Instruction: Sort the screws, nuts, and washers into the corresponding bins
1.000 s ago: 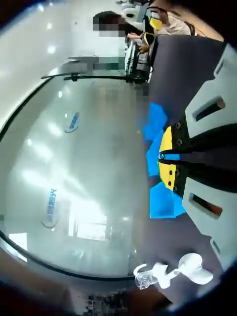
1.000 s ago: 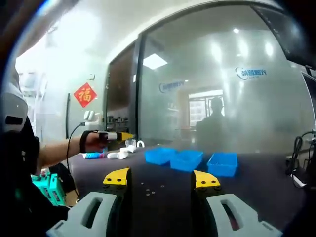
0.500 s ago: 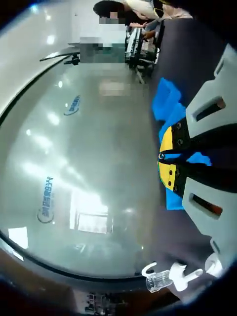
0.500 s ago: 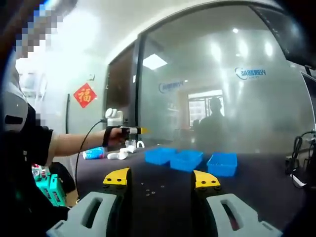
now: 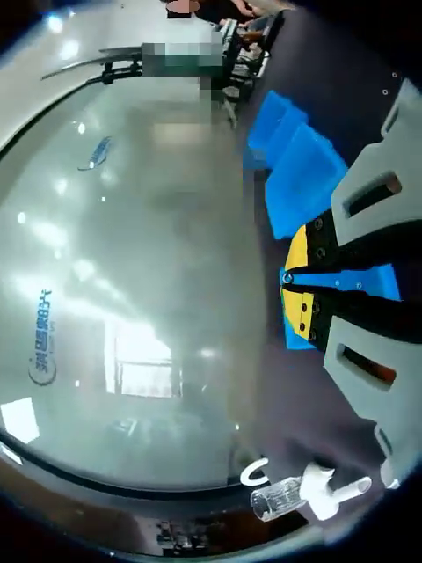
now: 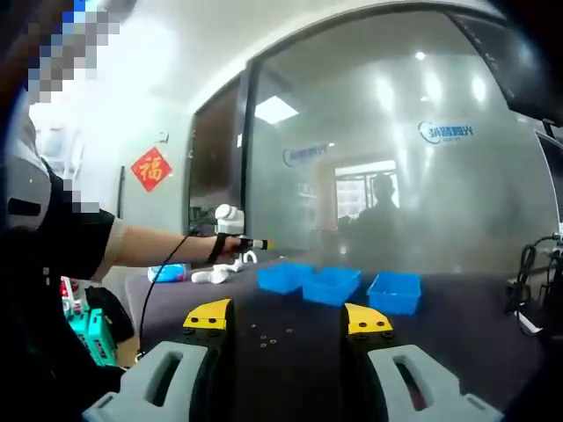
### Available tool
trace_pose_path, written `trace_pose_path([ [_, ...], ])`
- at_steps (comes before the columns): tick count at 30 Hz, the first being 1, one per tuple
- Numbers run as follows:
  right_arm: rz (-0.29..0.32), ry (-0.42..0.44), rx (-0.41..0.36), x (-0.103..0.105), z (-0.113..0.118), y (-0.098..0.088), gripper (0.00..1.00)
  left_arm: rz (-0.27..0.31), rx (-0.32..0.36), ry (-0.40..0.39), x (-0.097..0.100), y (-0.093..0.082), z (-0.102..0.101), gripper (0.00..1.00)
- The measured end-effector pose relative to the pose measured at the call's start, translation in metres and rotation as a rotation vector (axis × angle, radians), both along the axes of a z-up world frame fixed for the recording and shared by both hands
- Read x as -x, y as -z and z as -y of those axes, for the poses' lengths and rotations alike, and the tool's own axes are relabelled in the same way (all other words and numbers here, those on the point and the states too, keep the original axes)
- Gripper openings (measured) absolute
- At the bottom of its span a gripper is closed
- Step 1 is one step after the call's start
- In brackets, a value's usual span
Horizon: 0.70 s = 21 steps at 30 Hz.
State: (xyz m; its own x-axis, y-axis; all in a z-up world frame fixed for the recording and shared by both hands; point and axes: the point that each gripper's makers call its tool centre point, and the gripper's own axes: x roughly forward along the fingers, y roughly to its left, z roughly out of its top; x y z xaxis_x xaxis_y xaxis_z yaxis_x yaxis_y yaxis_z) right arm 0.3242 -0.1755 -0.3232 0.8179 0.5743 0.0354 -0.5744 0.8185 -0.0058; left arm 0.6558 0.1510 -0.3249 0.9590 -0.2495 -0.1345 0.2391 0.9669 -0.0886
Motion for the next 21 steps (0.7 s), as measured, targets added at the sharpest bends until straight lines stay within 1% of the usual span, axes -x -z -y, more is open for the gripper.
trace_pose_path([
  [9, -0.007, 0.0, 0.004, -0.002, -0.002, 0.002, 0.43, 0.021, -0.031, 0.001, -0.004, -0.007, 0.008, 0.06],
  [12, -0.008, -0.004, 0.004, -0.002, -0.004, 0.002, 0.43, 0.027, -0.05, 0.012, -0.004, -0.007, 0.012, 0.06],
  [14, -0.009, -0.007, 0.005, -0.002, -0.004, 0.002, 0.43, 0.027, -0.051, 0.009, -0.004, -0.007, 0.011, 0.07],
  [15, -0.01, -0.007, 0.005, -0.002, -0.005, 0.003, 0.43, 0.027, -0.048, 0.009, -0.004, -0.006, 0.011, 0.09],
  [17, -0.012, -0.006, 0.005, -0.003, -0.004, 0.003, 0.43, 0.028, -0.044, 0.018, -0.003, -0.006, 0.014, 0.23],
  [19, -0.013, -0.004, 0.007, -0.003, -0.004, 0.004, 0.43, 0.017, -0.051, 0.031, -0.001, -0.003, 0.017, 0.34],
  [21, -0.015, -0.006, 0.005, -0.003, -0.004, 0.005, 0.43, 0.013, -0.053, 0.042, 0.004, -0.001, 0.02, 0.38],
])
